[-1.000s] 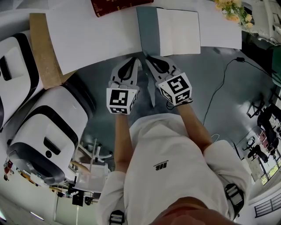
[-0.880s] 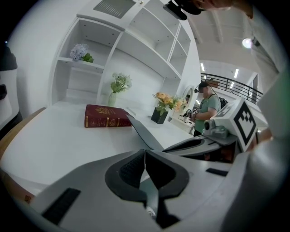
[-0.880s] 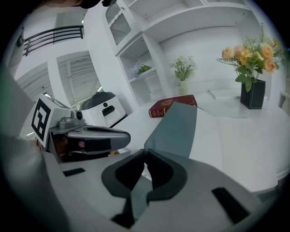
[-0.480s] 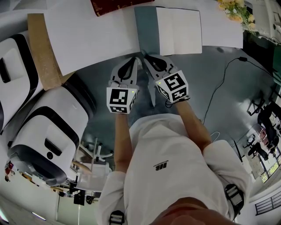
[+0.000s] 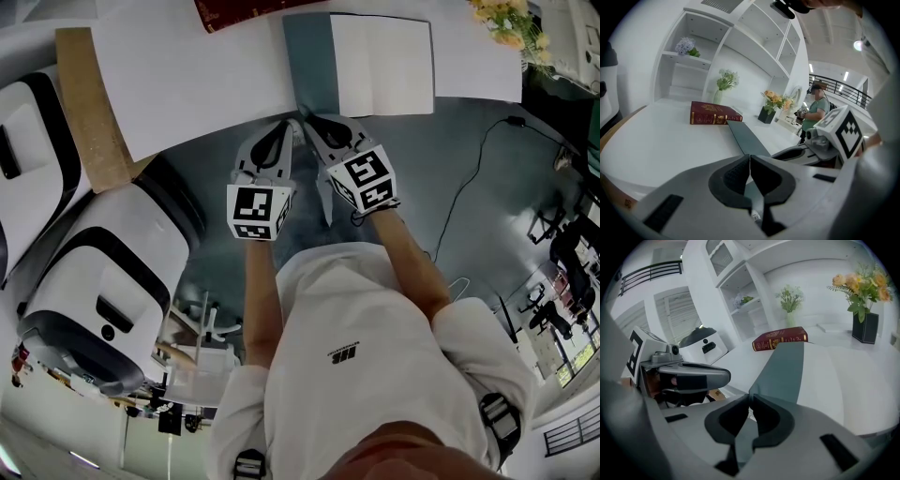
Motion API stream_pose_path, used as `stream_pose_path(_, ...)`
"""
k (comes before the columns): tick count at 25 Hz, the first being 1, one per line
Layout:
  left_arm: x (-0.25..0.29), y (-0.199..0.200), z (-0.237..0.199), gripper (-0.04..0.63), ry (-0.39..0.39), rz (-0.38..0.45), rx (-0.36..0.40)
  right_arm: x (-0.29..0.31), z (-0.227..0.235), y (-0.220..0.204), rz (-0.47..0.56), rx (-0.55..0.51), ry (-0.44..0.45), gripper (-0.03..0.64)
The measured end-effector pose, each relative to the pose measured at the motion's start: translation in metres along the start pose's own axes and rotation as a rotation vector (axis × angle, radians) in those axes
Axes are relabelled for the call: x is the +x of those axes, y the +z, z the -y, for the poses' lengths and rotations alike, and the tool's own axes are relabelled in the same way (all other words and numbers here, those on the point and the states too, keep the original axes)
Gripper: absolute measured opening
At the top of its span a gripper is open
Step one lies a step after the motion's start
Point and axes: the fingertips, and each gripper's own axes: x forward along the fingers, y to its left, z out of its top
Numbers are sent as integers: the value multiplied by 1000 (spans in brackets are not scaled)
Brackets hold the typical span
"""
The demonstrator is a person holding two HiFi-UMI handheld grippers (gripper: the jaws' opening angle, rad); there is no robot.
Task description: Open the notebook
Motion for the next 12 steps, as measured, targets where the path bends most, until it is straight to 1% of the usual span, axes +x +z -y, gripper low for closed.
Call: stream_pose_path(12,3,-4,-6,0,-1,-16,-5,11,2,-9,-29,3,-1,14)
